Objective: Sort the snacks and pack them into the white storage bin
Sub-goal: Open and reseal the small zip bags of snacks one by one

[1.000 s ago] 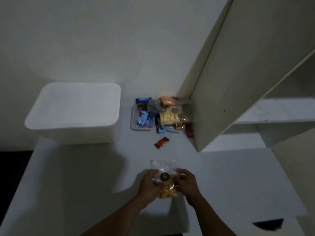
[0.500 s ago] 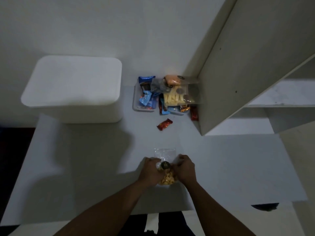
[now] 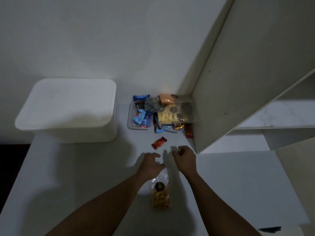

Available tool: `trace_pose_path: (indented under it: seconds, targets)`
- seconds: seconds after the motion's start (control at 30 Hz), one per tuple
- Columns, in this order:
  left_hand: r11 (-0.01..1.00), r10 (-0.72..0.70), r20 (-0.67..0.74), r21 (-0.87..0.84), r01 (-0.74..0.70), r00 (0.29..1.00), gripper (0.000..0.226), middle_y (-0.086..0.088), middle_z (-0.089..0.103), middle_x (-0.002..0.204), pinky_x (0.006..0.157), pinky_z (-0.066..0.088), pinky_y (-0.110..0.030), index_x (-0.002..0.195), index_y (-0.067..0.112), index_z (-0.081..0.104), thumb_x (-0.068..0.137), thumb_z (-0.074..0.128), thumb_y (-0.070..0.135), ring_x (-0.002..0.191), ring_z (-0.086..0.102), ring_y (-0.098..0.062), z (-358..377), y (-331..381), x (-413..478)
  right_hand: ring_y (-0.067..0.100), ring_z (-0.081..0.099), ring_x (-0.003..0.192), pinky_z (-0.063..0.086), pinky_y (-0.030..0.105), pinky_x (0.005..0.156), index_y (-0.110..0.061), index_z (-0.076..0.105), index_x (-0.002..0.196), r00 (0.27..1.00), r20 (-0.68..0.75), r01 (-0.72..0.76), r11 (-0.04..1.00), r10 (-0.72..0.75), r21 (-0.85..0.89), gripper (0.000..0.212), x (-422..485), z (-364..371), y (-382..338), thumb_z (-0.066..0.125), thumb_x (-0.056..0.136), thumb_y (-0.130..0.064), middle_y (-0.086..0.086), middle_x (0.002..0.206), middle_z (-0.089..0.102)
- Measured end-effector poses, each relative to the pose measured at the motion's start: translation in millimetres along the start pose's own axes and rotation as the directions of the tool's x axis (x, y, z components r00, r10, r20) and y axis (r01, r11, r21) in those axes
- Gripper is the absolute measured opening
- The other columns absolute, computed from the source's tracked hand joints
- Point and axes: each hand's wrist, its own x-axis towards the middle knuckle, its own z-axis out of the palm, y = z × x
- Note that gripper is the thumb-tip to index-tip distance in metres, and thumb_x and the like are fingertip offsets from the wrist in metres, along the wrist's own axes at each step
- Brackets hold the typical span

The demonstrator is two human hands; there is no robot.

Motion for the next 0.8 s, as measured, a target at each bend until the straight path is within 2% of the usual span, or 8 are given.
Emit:
trace_pose_path:
  seconds: [0.13,0.2,0.23,0.3,0.4,0.57,0.7,0.8]
  targets:
    - [0.994,0.113,-0.116,0.018,-0.111,0.987,0.042,-0.002,0.058,0.114,0.084,0.05,-0.026,0.121,0.013,0.063,0.082,0.074,0.025,0.098,0.061,-0.016,-14.6,39.7,44.3,0.008,0.059,0.07,0.043,0.017,0.063,-0.008,0.065,0.11,0.995,-0.091,-0.025,0.978,0.045,0.209,0.024,44.0,-16.8,-23.3,0.067,0.091,-0.021,0.003,0.082,0.065]
    - [0.988,0.154,-0.181,0.012,-0.154,0.971,0.043,-0.005,0.055,0.119,0.085,0.047,-0.023,0.123,0.013,0.061,0.083,0.072,0.022,0.098,0.058,-0.013,-21.3,58.5,63.7,0.018,0.065,0.07,0.055,0.031,0.067,-0.007,0.068,0.098,0.986,-0.116,-0.068,0.929,0.118,0.363,0.021,66.7,-17.2,-29.9,0.069,0.087,-0.025,0.004,0.078,0.068]
    - [0.982,0.187,-0.22,0.024,-0.187,0.957,0.045,-0.006,0.053,0.123,0.084,0.046,-0.022,0.126,0.014,0.059,0.084,0.072,0.021,0.1,0.057,-0.013,-23.8,66.8,73.0,0.023,0.066,0.071,0.056,0.038,0.069,-0.01,0.069,0.09,0.977,-0.104,-0.118,0.878,0.186,0.464,0.018,77.5,-16.2,-31.6,0.07,0.085,-0.027,0.006,0.077,0.069]
    - [0.962,0.273,-0.29,0.096,-0.256,0.917,0.045,-0.004,0.051,0.13,0.087,0.044,-0.023,0.128,0.017,0.058,0.085,0.072,0.022,0.111,0.054,-0.016,-27.2,81.4,88.9,0.022,0.058,0.063,0.051,0.038,0.061,-0.014,0.067,0.072,0.945,-0.032,-0.226,0.718,0.327,0.658,0.017,96.0,-14.3,-35.1,0.069,0.085,-0.025,0.005,0.068,0.064]
    - [0.93,0.356,-0.315,0.207,-0.302,0.88,0.044,-0.003,0.051,0.135,0.091,0.037,-0.022,0.128,0.018,0.059,0.086,0.069,0.022,0.121,0.046,-0.02,-26.4,95.3,106.5,0.023,0.062,0.068,0.052,0.039,0.066,-0.008,0.069,0.075,0.89,0.038,-0.301,0.523,0.454,0.797,0.017,118.9,-13.7,-37.7,0.065,0.086,-0.02,0.012,0.076,0.069]
    - [0.935,0.348,-0.324,0.183,-0.303,0.88,0.04,-0.002,0.049,0.131,0.098,0.045,-0.038,0.126,0.022,0.059,0.086,0.068,0.024,0.12,0.044,-0.024,-18.8,91.5,118.6,0.037,0.067,0.087,0.055,0.046,0.077,-0.016,0.063,0.076,0.883,-0.148,-0.141,0.552,0.446,0.822,0.014,130.2,-12.1,-46.4,0.056,0.088,-0.019,0.015,0.089,0.069]
    - [0.955,0.285,-0.352,0.025,-0.295,0.892,0.038,0.002,0.046,0.124,0.084,0.053,-0.042,0.121,0.025,0.049,0.087,0.065,0.034,0.108,0.052,-0.018,-15.3,94.4,108.3,0.029,0.063,0.08,0.053,0.044,0.074,-0.02,0.057,0.079,0.887,-0.282,0.053,0.526,0.366,0.849,0.016,116.9,-20.5,-66.3,0.052,0.093,-0.018,0.009,0.085,0.065]
    - [0.943,0.298,-0.324,-0.044,-0.329,0.898,0.032,0.003,0.049,0.119,0.083,0.053,-0.043,0.115,0.026,0.051,0.088,0.064,0.036,0.103,0.055,-0.018,-15.8,105.0,97.6,0.029,0.061,0.078,0.052,0.044,0.074,-0.016,0.054,0.081,0.87,-0.392,0.153,0.593,0.299,0.791,0.015,106.7,-30.3,-81.0,0.049,0.094,-0.023,0.012,0.083,0.063]
